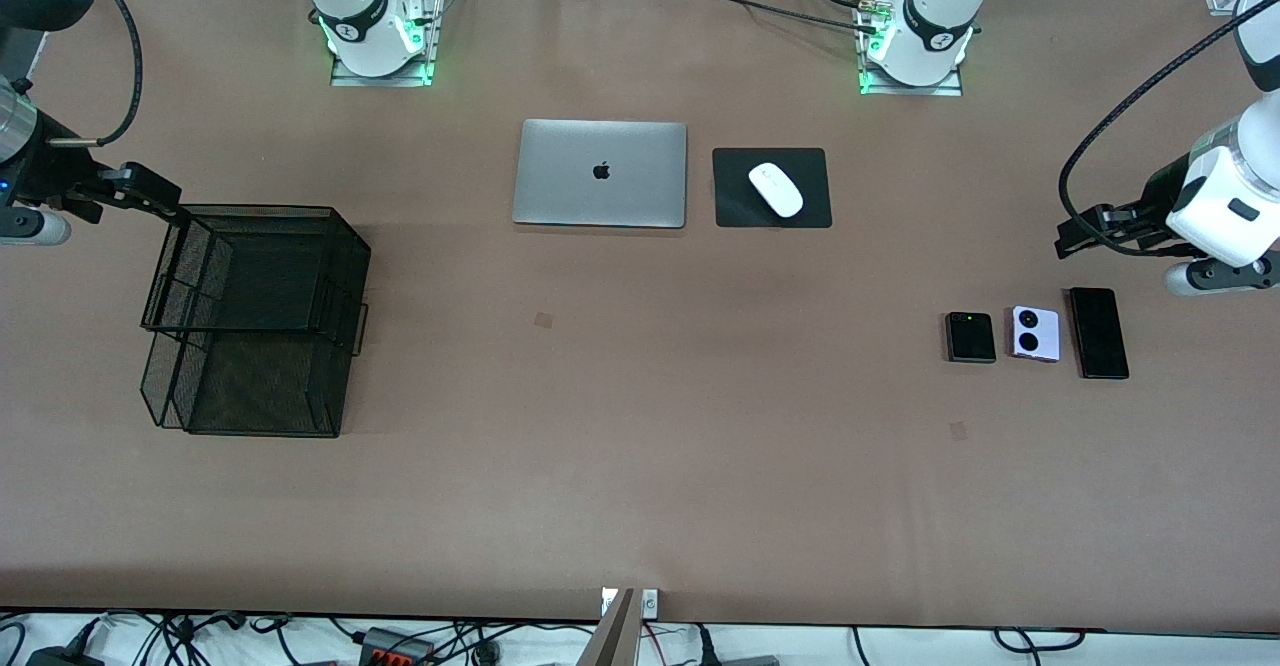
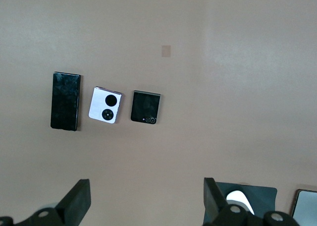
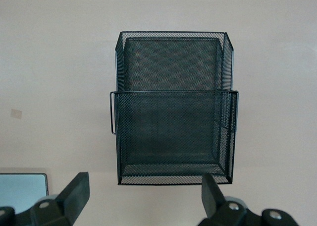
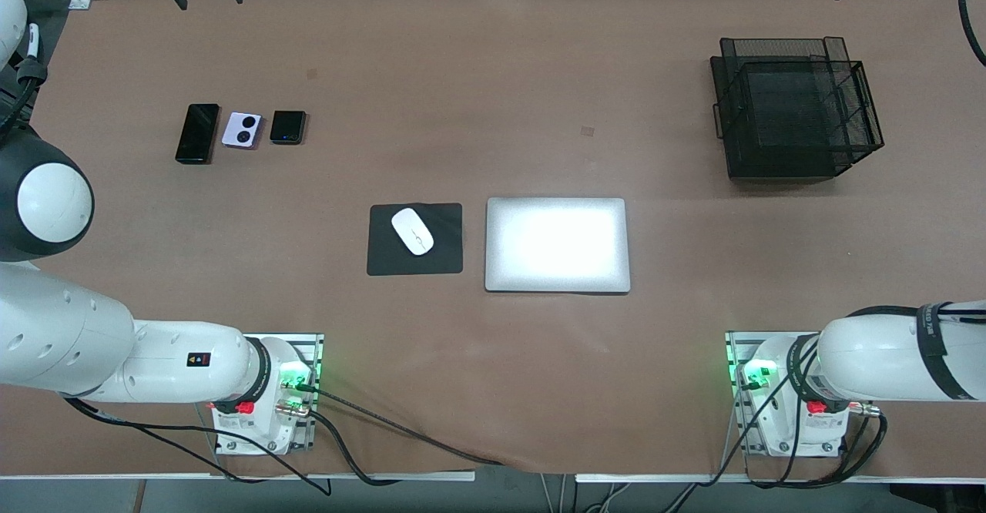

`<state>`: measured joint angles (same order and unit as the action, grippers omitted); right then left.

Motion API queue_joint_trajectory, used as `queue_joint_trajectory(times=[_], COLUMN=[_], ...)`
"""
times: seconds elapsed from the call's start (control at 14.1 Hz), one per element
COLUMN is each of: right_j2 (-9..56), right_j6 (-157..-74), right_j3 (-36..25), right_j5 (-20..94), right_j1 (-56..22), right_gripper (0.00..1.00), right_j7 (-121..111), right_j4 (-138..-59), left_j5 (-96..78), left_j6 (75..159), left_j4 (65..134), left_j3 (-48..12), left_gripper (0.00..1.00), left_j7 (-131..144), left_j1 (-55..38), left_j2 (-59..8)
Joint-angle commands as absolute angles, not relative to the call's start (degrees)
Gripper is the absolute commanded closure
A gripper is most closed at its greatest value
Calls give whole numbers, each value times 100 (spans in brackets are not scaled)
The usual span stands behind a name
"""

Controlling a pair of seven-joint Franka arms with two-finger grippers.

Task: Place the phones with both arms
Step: 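Reach the left gripper to the black flip phone and grasp it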

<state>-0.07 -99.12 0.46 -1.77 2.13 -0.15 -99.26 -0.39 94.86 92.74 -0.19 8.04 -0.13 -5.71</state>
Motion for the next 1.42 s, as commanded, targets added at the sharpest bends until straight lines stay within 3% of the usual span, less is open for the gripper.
queue_joint_trajectory(times=[0.0, 0.5, 1.14, 1.35], right_j2=[-17, -18, 202, 263], right_j6=[-9861, -9844, -9853, -9853], right_j3=[53, 53, 70, 70], right_j5=[-79, -79, -88, -88], right_j1=[263, 255, 220, 220], right_gripper=[0, 0, 0, 0], right_j7=[-132, -149, -132, -176], right_j4=[-9826, -9809, -9800, -9809], left_j5=[61, 9, -158, -158], left_j6=[9343, 9534, 13750, 14203], left_j4=[9132, 9166, 11730, 11883], left_j3=[-26, -26, -44, -53], left_gripper=[0, 0, 0, 0], left_j7=[668, 247, 220, -288], left_j1=[0, 44, 53, 184], left_j2=[-615, -1106, -1862, -2178])
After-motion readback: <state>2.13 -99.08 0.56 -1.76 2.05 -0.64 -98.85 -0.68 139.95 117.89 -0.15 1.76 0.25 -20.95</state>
